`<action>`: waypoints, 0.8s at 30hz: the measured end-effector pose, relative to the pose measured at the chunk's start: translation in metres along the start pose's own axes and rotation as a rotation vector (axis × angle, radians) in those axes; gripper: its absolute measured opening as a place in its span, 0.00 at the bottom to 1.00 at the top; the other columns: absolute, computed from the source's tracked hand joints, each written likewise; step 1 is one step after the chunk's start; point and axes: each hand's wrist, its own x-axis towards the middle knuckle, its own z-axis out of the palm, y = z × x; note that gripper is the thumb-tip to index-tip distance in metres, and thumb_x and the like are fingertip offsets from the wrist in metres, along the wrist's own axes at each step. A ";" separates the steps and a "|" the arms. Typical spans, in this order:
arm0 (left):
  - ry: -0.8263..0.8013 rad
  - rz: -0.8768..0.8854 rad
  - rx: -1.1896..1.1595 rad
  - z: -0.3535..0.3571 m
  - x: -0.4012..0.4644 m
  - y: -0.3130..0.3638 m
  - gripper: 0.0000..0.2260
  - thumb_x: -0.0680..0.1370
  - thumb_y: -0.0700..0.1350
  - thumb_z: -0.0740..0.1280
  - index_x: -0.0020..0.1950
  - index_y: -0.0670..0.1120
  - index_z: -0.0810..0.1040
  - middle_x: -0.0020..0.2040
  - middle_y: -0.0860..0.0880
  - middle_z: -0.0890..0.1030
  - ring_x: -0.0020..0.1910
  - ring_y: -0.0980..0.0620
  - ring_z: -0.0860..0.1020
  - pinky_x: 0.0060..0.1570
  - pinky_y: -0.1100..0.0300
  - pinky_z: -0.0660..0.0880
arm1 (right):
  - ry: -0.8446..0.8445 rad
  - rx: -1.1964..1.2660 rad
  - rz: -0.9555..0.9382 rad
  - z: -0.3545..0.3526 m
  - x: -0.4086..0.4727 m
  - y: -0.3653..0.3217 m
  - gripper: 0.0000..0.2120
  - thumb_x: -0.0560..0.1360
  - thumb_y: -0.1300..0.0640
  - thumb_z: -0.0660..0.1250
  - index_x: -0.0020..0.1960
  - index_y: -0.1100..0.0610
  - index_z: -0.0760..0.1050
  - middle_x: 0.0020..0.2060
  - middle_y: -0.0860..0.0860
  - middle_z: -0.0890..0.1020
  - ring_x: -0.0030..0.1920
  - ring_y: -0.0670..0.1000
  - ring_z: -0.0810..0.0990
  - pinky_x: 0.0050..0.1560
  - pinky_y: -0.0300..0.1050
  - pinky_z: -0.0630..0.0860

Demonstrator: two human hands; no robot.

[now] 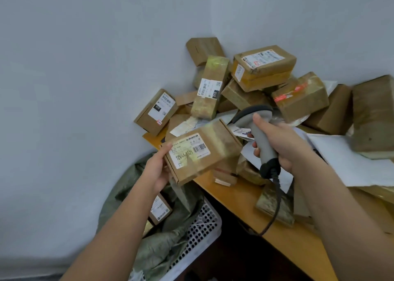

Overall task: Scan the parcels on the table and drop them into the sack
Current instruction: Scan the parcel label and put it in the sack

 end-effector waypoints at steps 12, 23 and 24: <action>-0.015 0.706 0.652 0.012 -0.018 0.038 0.19 0.72 0.37 0.74 0.57 0.49 0.72 0.57 0.48 0.76 0.54 0.53 0.78 0.52 0.59 0.77 | 0.143 0.262 0.022 0.029 0.015 -0.012 0.19 0.75 0.48 0.71 0.56 0.62 0.72 0.43 0.60 0.77 0.27 0.50 0.72 0.24 0.40 0.73; -0.014 1.977 1.212 0.018 -0.002 0.053 0.10 0.78 0.34 0.63 0.58 0.43 0.69 0.58 0.41 0.68 0.66 0.34 0.69 0.68 0.33 0.62 | 0.086 0.433 0.064 0.019 0.012 -0.026 0.24 0.66 0.43 0.77 0.53 0.58 0.76 0.44 0.55 0.82 0.31 0.51 0.76 0.26 0.40 0.74; -0.013 2.002 1.217 0.020 -0.001 0.054 0.09 0.78 0.36 0.62 0.58 0.43 0.69 0.58 0.41 0.69 0.66 0.34 0.69 0.70 0.35 0.61 | 0.072 0.428 0.049 0.016 0.012 -0.026 0.21 0.67 0.46 0.78 0.51 0.58 0.76 0.42 0.55 0.80 0.31 0.50 0.75 0.25 0.39 0.73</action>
